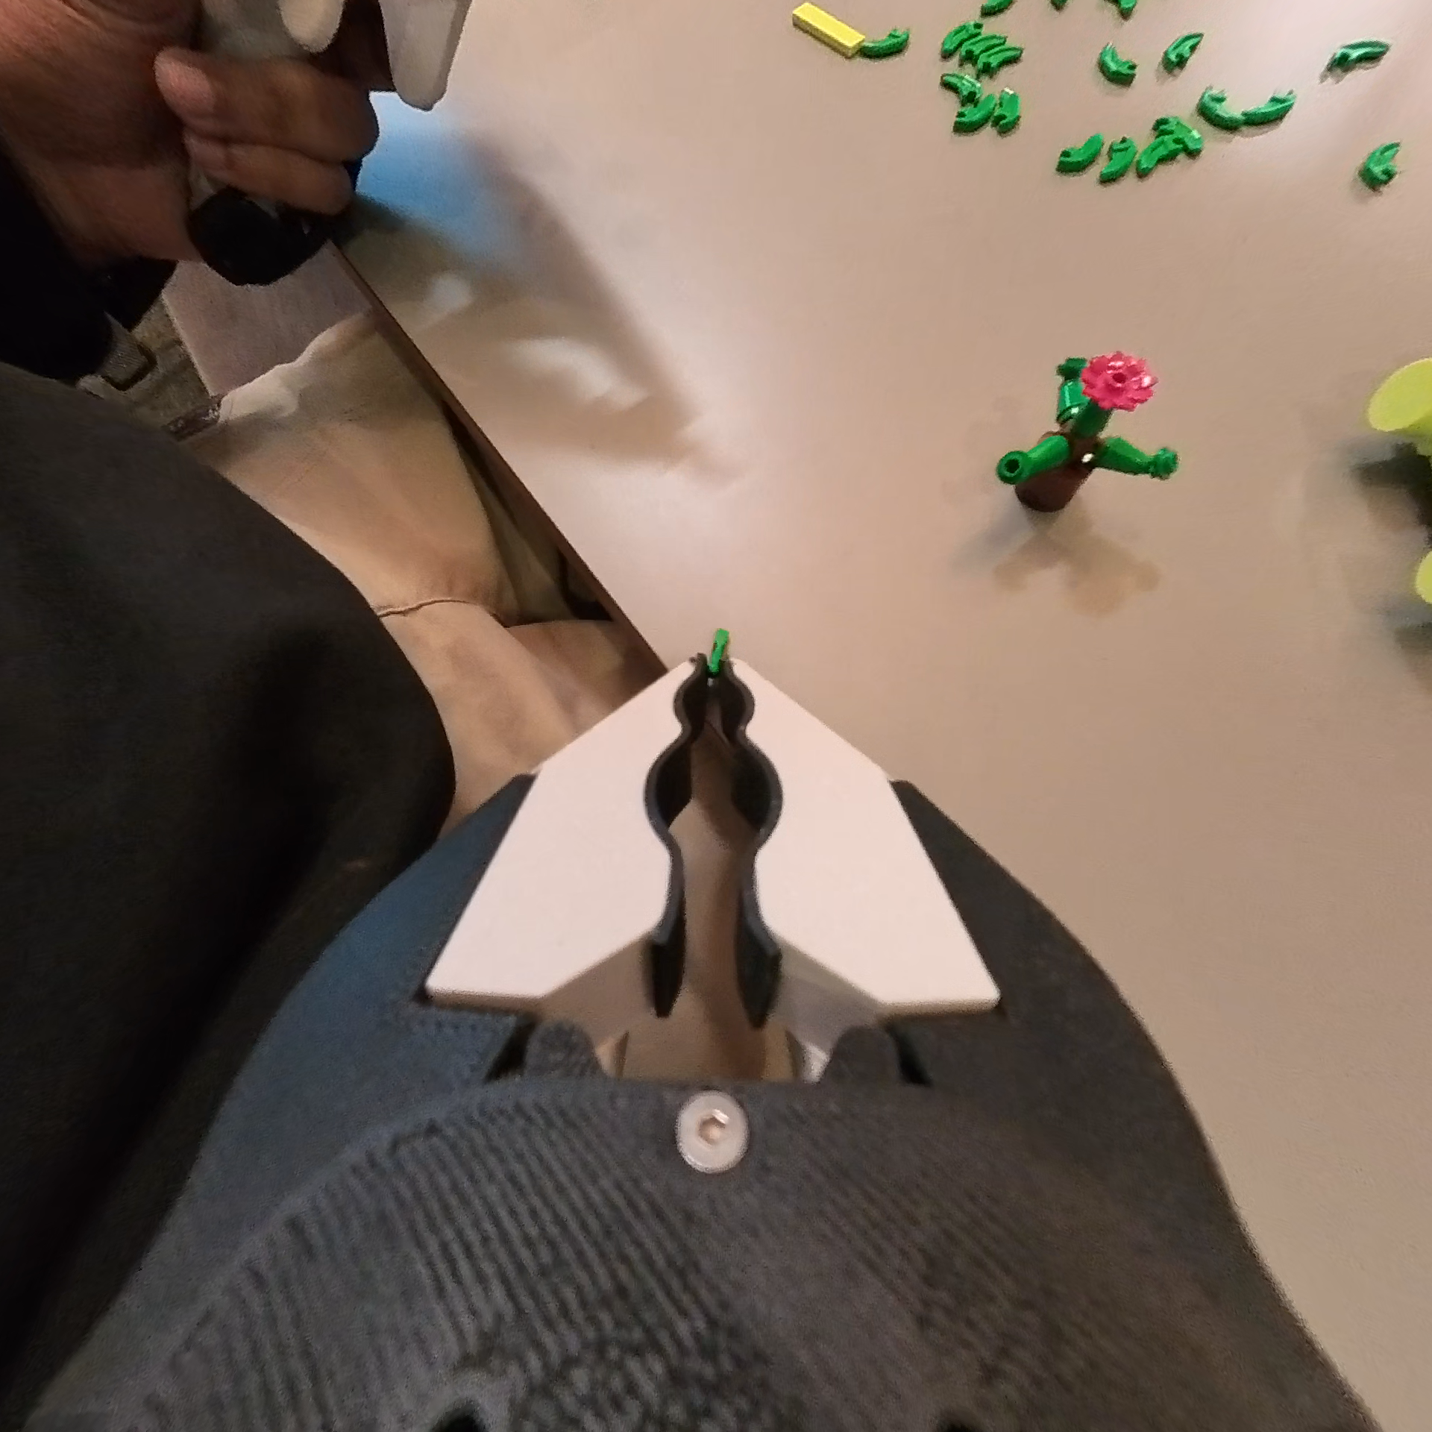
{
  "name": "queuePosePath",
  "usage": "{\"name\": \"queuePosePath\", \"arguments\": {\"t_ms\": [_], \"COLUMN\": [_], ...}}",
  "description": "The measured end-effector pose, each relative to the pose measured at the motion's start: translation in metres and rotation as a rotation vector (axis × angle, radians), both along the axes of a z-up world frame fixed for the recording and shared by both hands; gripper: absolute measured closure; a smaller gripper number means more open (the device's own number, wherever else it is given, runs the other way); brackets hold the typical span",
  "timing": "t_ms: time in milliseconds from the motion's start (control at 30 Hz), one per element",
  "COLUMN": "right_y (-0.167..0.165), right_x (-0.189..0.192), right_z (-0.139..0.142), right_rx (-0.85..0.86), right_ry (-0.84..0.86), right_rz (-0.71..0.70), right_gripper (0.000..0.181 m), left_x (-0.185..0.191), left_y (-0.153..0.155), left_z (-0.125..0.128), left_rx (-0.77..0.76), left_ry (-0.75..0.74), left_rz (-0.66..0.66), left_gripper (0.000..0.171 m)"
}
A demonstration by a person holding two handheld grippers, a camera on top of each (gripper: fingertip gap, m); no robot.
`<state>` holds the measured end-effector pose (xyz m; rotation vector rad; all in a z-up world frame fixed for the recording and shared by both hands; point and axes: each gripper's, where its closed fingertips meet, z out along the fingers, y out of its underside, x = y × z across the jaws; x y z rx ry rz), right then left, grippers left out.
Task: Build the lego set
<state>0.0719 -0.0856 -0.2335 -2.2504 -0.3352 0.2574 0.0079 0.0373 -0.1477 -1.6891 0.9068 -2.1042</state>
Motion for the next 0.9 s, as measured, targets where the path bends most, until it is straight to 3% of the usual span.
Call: {"name": "queuePosePath", "arguments": {"t_ms": [633, 900], "right_y": [0.016, 0.013], "right_x": [-0.001, -0.025], "right_z": [-0.002, -0.002], "right_rx": [0.019, 0.043], "right_ry": [-0.030, -0.037], "right_rz": [-0.001, 0.114], "right_gripper": [0.177, 0.173], "left_x": [0.000, 0.000], "left_y": [0.000, 0.000], "left_z": [0.000, 0.000], "left_rx": [-0.003, -0.005], "left_ry": [-0.001, -0.001], "left_rz": [-0.001, -0.004], "left_gripper": [0.166, 0.166]}}
